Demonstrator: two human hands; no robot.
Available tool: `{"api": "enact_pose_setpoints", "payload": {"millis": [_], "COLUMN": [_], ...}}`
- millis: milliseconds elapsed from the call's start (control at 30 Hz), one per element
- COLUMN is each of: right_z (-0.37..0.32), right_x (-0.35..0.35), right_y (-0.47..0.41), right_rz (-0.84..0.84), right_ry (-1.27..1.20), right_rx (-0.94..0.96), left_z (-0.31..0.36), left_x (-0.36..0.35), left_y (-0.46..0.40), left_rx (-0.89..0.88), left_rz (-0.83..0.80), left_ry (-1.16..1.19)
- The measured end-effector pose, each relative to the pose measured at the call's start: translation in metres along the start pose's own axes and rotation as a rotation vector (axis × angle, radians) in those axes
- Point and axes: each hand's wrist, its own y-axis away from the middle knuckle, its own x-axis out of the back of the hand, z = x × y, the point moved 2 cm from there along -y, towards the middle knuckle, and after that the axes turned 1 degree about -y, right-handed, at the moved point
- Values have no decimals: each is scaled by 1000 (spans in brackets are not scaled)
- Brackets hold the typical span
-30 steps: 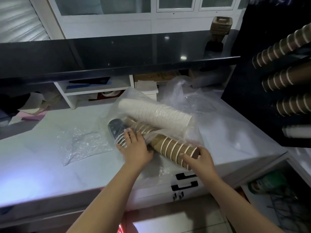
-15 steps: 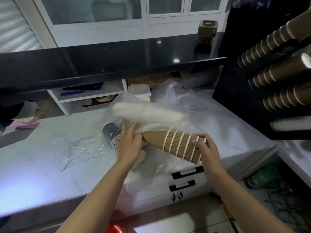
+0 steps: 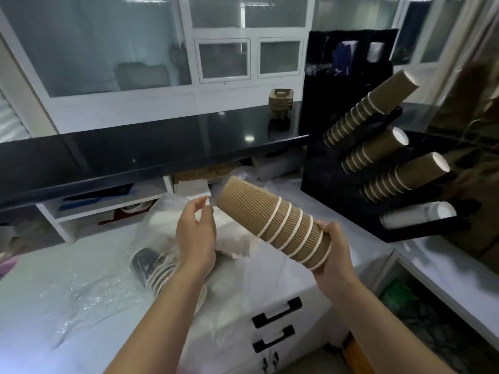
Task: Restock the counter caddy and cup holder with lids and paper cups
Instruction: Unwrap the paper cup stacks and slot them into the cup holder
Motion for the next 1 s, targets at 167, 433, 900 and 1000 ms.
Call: {"api": "enact_pose_setpoints", "payload": {"millis": [167,433,900,1000], "right_z": [-20,-58,-188,-218], "right_x": [1,29,101,113], "right_y": [-5,-16,-77,-87], "right_rz": [50,92,78,69], "right_ry": [-107,28,314,361], "right_rx": [24,138,419,510], "left_z": [42,81,127,146], "left_x": [-51,-129,-253,-279], "left_y": [33,67,50,43], "left_rx": [-15,36,-489,-596], "left_rz": [-371,-827,-780,-721], "left_ry": [85,384,-21,-44]}}
